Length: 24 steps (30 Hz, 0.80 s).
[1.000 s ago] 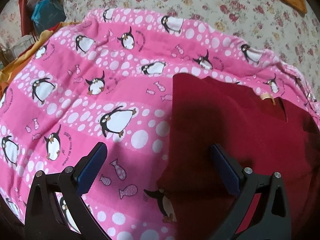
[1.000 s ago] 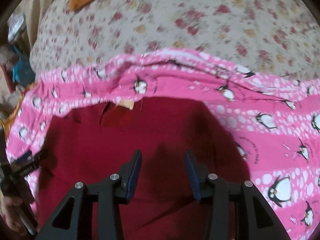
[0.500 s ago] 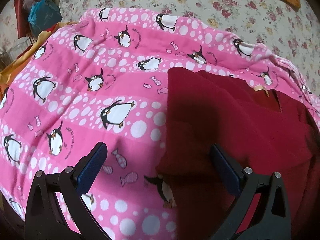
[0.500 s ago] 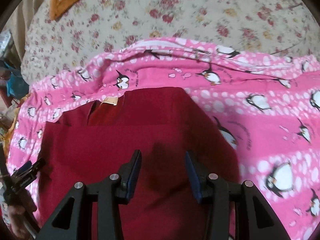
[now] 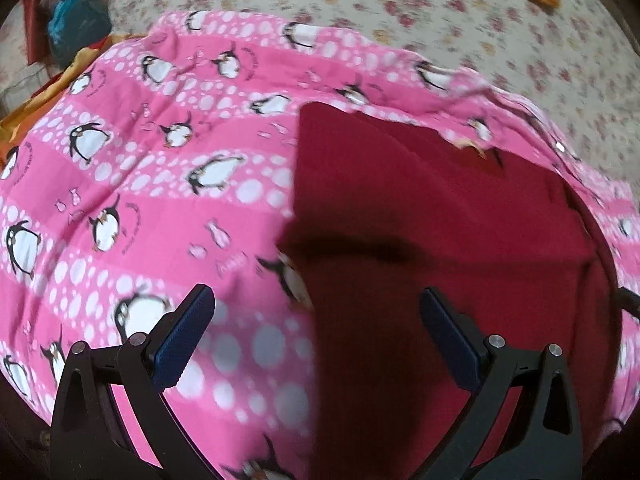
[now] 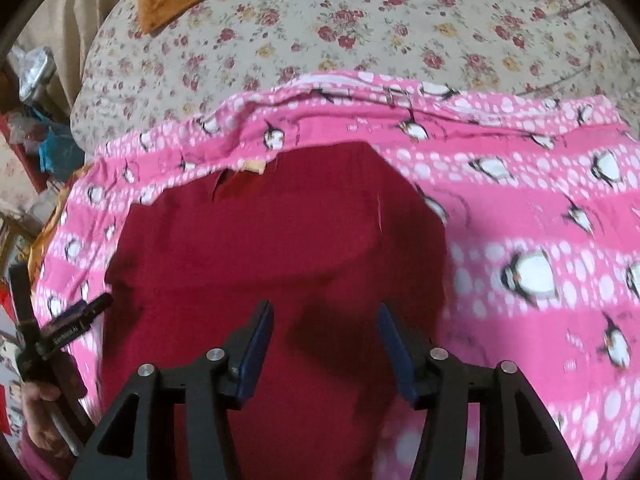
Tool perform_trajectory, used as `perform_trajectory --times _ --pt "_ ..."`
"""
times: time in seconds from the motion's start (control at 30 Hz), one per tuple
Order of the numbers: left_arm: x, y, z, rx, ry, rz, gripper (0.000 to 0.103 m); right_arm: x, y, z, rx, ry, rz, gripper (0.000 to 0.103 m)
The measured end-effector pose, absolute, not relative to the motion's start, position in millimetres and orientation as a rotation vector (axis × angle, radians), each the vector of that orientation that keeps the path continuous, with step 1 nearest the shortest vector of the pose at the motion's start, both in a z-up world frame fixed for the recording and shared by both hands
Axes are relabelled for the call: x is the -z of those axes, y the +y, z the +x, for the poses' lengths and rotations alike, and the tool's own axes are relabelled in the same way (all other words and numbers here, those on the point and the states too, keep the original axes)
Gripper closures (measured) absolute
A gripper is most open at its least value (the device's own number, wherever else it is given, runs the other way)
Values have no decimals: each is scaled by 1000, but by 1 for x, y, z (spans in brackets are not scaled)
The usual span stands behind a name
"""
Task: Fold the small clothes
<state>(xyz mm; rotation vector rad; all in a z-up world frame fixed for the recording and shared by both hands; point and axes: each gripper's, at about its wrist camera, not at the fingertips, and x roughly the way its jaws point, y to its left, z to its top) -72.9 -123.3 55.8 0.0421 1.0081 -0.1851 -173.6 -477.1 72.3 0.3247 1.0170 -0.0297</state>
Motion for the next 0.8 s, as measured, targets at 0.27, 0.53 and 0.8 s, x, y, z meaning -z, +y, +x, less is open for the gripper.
perform_trajectory --times 0.27,0.53,0.8 --pt "-63 -145 -107 267 996 72 1 -62 -468 -242 5 1043 300 50" --pt "-70 -147 -120 274 985 65 1 -55 -445 -283 -113 1057 378 53" --pt "-78 -138 -128 294 980 55 1 -38 -420 -279 -174 1084 333 89"
